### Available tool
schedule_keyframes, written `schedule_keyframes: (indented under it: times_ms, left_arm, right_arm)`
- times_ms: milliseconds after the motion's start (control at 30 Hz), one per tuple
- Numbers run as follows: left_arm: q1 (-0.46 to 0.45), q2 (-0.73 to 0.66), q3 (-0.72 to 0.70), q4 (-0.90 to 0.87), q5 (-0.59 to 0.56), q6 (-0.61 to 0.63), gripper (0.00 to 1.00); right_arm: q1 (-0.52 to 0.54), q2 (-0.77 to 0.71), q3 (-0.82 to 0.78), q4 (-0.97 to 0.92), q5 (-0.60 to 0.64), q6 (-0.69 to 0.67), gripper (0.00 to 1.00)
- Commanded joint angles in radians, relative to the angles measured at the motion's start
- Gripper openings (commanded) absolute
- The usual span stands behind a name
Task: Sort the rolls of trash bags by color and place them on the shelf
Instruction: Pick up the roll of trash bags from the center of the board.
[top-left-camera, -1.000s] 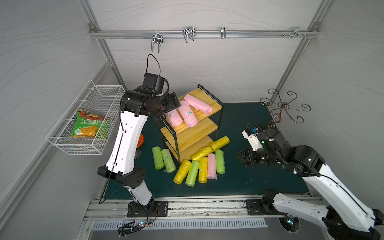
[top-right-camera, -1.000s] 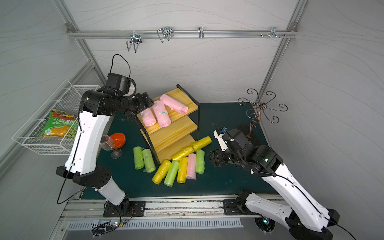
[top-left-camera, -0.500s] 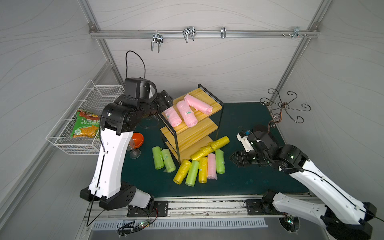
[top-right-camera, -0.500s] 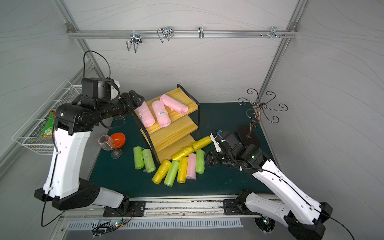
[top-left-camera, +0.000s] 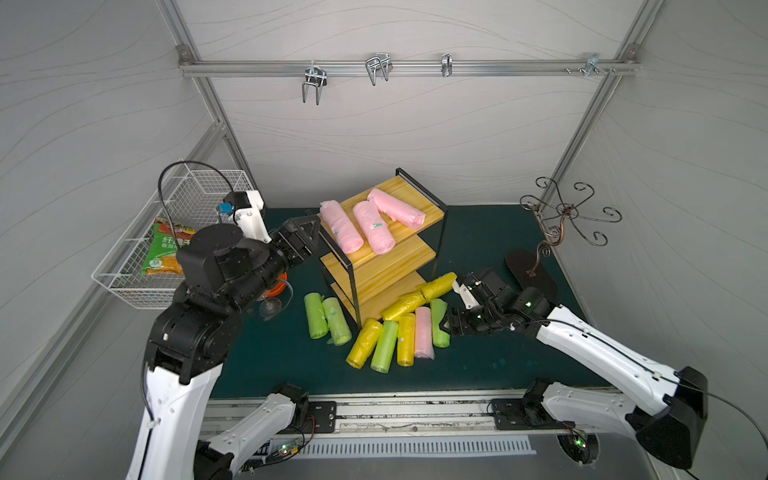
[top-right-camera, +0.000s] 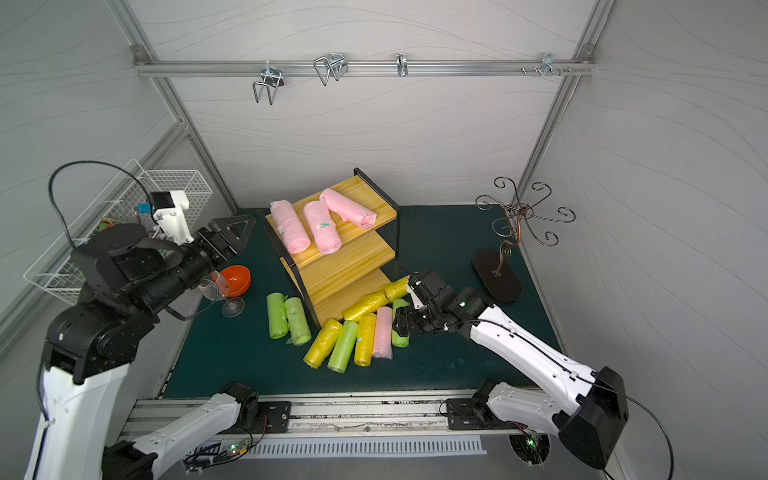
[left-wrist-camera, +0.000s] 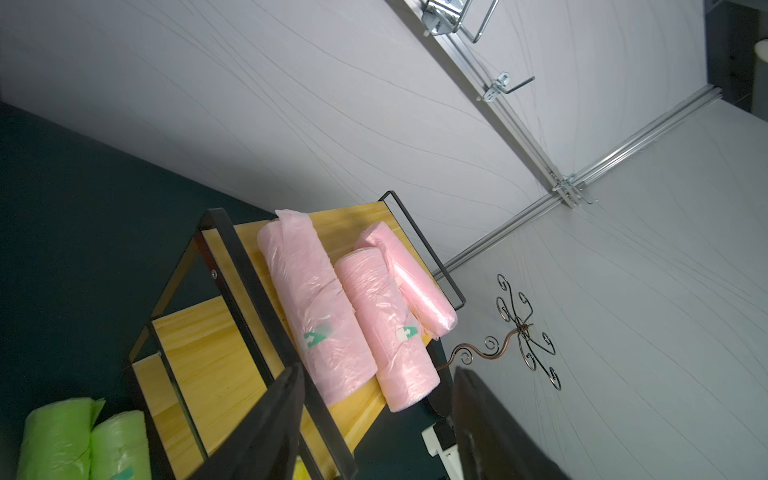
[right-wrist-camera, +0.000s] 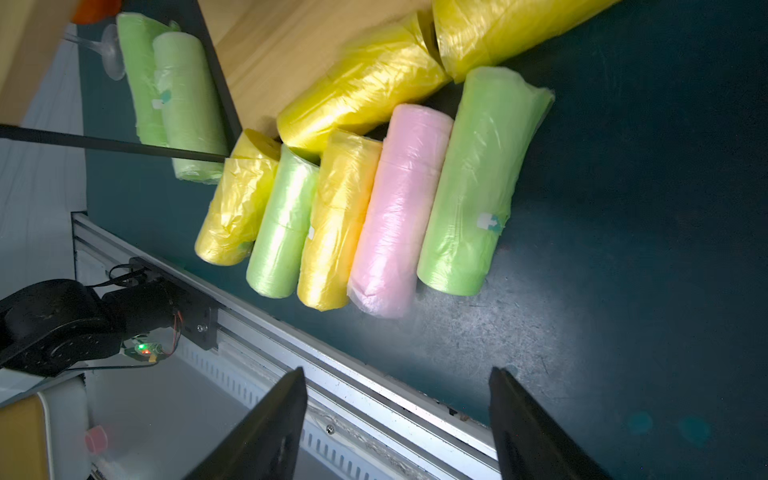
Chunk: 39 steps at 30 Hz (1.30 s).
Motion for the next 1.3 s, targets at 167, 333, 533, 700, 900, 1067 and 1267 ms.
schedule_keyframes:
  times_ms: [167,333,533,700,900,1067,1267]
  left_arm:
    - [0.001,-0.224,-0.272,0.232,0.120,0.056,0.62]
    - [0.001,-0.310,-0.368,0.244,0.175,0.042,0.64]
    - [0.001,-0.388,-0.451,0.228,0.201,0.000,0.64]
    - [0.001,-0.431,-0.511,0.206,0.252,-0.037,0.62]
    - [0.001,-0.494,-0.551,0.144,0.258,-0.039,0.62]
    - [0.001,-0.511,-0.593,0.117,0.285,-0.077,0.63]
    - [0.001,-0.513,-0.627,0.074,0.304,-0.101,0.68]
  right_arm:
    - [-0.106,0.199,-0.030,0.118,0.012,-0.015,0.73]
    - [-0.108,0.354,-0.004,0.149,0.028,-0.048,0.73]
    - [-0.108,0.456,-0.014,0.205,0.028,-0.044,0.71]
    - [-0.107,0.495,-0.021,0.215,0.044,-0.048,0.65]
    - [-0.108,0.466,-0.045,0.188,0.080,-0.063,0.49]
    - [-0.108,0.401,-0.060,0.161,0.091,-0.080,0.08]
    - [-0.108,0.253,-0.018,0.029,0.114,-0.146,0.00]
